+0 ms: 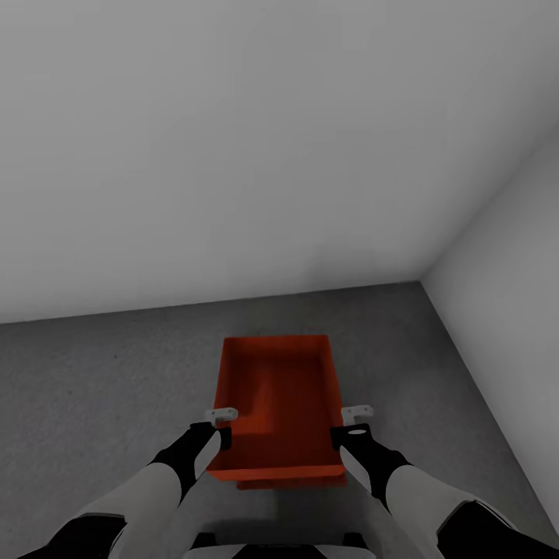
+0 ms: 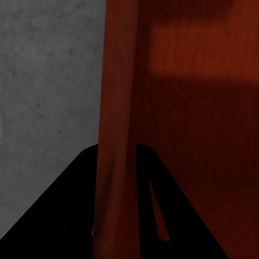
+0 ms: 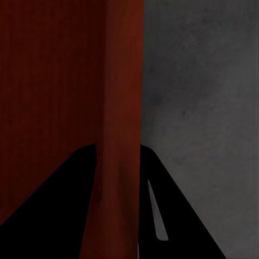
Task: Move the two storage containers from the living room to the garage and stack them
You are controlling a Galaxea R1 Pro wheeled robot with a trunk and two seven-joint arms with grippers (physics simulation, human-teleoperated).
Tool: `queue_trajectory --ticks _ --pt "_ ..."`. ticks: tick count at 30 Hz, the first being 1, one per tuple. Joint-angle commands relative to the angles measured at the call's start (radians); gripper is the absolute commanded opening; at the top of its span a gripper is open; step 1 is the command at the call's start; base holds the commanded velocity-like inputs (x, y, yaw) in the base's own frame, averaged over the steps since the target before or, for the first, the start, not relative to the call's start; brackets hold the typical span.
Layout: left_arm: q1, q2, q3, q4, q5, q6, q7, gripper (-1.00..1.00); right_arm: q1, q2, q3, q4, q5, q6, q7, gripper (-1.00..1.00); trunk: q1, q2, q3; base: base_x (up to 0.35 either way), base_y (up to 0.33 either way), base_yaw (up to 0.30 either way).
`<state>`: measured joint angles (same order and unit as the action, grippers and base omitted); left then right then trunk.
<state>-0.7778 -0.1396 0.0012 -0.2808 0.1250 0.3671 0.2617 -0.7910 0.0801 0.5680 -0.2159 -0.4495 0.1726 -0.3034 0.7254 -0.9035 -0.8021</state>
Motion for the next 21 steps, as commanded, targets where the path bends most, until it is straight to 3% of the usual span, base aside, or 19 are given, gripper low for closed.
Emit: queue_trajectory --ticks 1,7,21 --pt "0.000 0.009 -0.017 -0.005 -0.031 -0.034 0.030 -1.00 -0.001 -0.001 0.009 0.009 -0.015 0.007 -0.010 -1.00 0.001 -0.001 -0.001 0.265 0.000 0.000" --pt "0.000 0.009 -0.017 -0.005 -0.031 -0.034 0.030 -1.00 -0.001 -0.001 0.009 0.009 -0.015 0.007 -0.010 -1.00 0.001 -0.001 -0.001 0.206 0.000 0.000" --pt "0.000 0.009 -0.017 -0.005 -0.031 -0.034 0.030 -1.00 -0.001 -0.001 0.009 0.009 -0.015 0.007 -0.010 -1.00 0.001 -0.001 -0.003 0.012 0.000 0.000"
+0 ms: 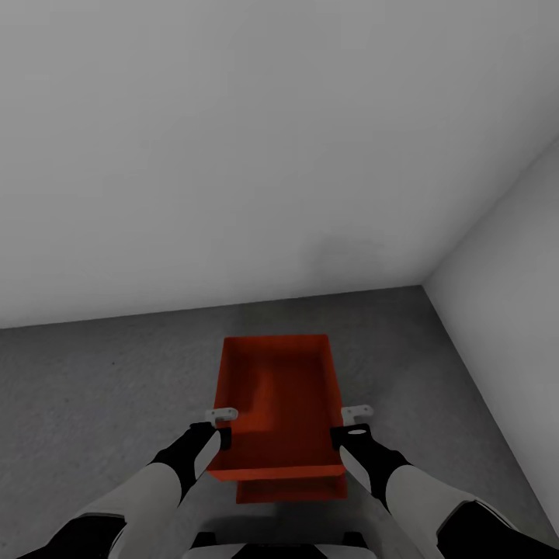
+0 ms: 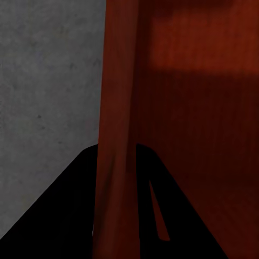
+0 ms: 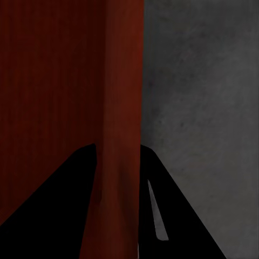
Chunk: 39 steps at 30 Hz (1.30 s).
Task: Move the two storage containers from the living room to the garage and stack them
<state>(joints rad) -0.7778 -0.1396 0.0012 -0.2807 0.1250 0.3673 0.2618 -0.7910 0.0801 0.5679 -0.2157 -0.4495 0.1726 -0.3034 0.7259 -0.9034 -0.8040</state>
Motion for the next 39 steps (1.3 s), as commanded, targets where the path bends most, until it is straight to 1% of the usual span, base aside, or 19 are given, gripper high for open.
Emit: queue_trajectory --ticks 1,18,39 --pt "0.000 0.009 -0.017 -0.005 -0.031 -0.034 0.030 -1.00 -0.001 -0.001 0.009 0.009 -0.015 0.007 -0.010 -1.00 0.000 -0.001 -0.002 0.000 0.000 0.000" --pt "0.000 0.009 -0.017 -0.005 -0.031 -0.034 0.030 -1.00 -0.001 -0.001 0.009 0.009 -0.015 0.007 -0.010 -1.00 0.000 -0.001 -0.024 0.000 0.000 0.000" --pt "0.000 0.008 -0.017 -0.005 -0.032 -0.034 0.030 -1.00 -0.001 -0.002 0.009 0.009 -0.015 0.007 -0.010 -1.00 0.000 -0.001 -0.025 0.000 0.000 0.000"
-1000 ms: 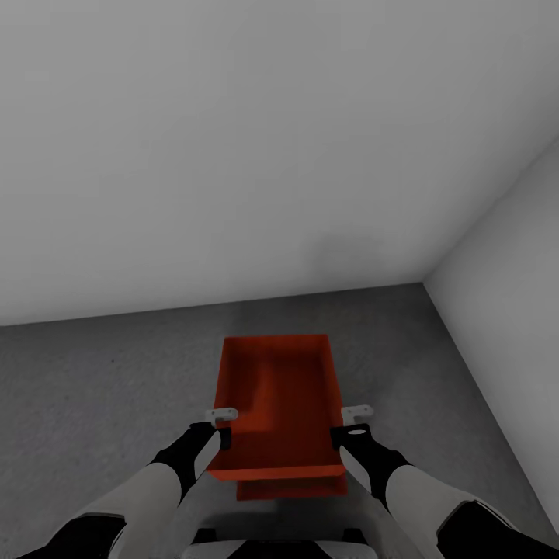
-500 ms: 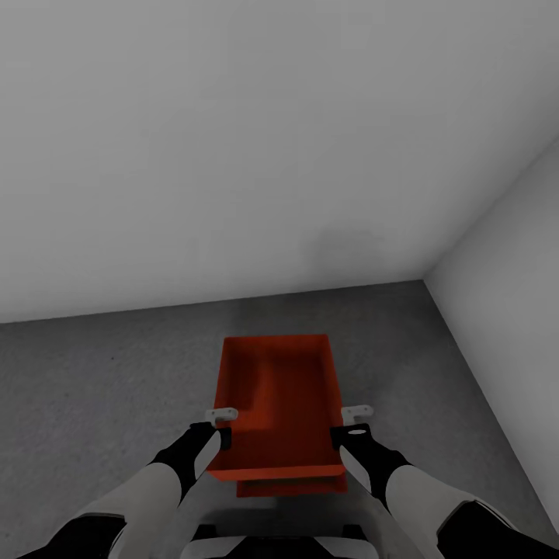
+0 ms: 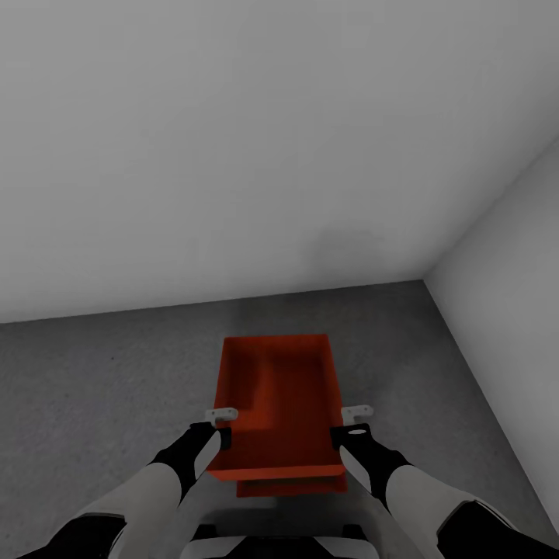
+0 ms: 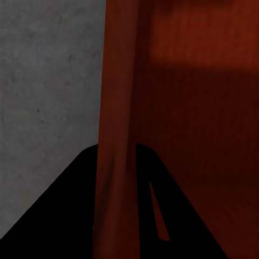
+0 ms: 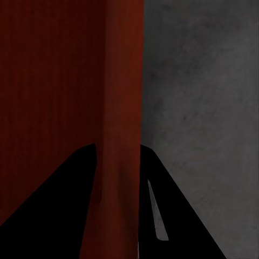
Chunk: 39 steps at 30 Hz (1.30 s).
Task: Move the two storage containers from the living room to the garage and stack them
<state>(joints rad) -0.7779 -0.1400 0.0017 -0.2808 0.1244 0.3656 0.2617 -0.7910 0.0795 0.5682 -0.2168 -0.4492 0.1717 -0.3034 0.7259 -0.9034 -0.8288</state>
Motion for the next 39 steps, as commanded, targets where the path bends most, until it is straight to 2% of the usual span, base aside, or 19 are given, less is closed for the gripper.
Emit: queue_trajectory --ticks 1,30,39 --pt "0.000 0.009 -0.018 -0.005 -0.031 -0.033 0.030 -1.00 -0.001 -0.001 0.009 0.010 -0.015 0.008 -0.010 -1.00 0.000 -0.001 -0.001 0.000 0.000 0.000" --pt "0.000 0.008 -0.016 -0.005 -0.031 -0.033 0.031 -1.00 -0.001 0.000 0.009 0.010 -0.016 0.008 -0.010 -1.00 0.000 -0.001 -0.001 -0.033 -0.001 0.000" --pt "0.000 0.008 -0.015 -0.005 -0.031 -0.033 0.031 -1.00 -0.001 0.000 0.009 0.010 -0.016 0.008 -0.010 -1.00 0.000 -0.001 -0.001 0.000 -0.169 0.000"
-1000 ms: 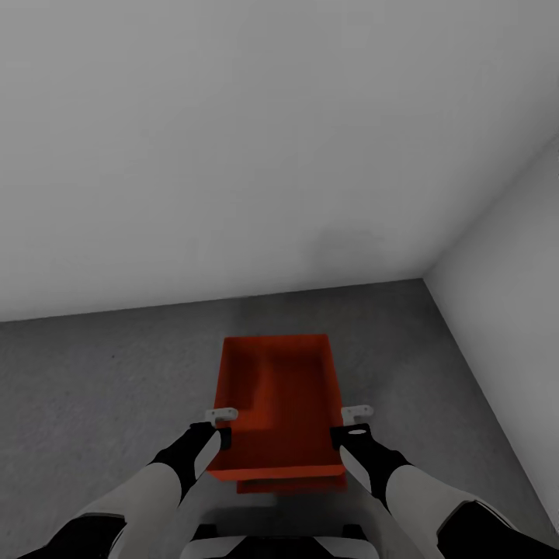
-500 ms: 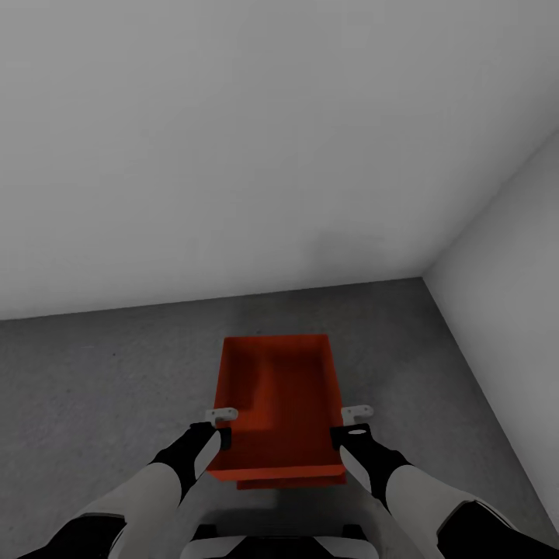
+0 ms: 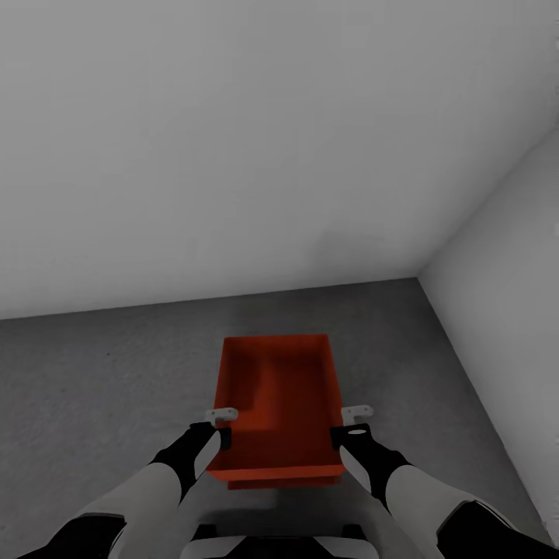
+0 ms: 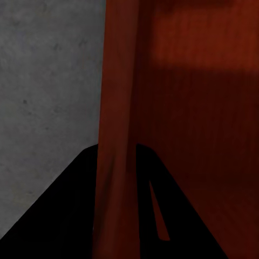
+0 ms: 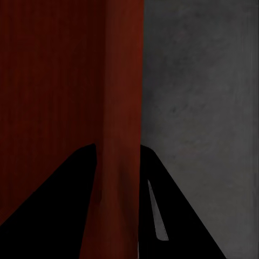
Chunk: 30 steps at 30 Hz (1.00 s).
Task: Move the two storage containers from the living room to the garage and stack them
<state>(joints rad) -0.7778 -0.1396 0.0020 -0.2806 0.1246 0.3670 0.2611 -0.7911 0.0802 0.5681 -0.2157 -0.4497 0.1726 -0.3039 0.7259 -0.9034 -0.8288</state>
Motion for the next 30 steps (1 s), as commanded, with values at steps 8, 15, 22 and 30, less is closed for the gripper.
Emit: queue_trajectory --ticks 8,15,22,30 --pt "0.000 0.008 -0.014 -0.005 -0.031 -0.034 0.032 -1.00 0.000 -0.001 0.009 0.009 -0.015 0.007 -0.009 -1.00 0.000 -0.001 -0.001 0.000 -0.055 0.000" --pt "0.000 0.008 -0.015 -0.005 -0.031 -0.034 0.032 -1.00 0.000 -0.001 0.009 0.009 -0.015 0.007 -0.009 -1.00 0.000 -0.001 -0.001 0.000 -0.002 0.000" --pt "0.000 0.008 -0.016 -0.005 -0.031 -0.034 0.031 -1.00 0.000 -0.001 0.009 0.009 -0.015 0.007 -0.009 -1.00 0.000 -0.001 -0.001 0.000 0.000 0.000" --pt "0.000 0.008 -0.017 -0.005 -0.032 -0.034 0.031 -1.00 0.000 -0.002 0.009 0.009 -0.015 0.007 -0.009 -1.00 0.000 -0.001 -0.001 0.000 0.000 0.000"
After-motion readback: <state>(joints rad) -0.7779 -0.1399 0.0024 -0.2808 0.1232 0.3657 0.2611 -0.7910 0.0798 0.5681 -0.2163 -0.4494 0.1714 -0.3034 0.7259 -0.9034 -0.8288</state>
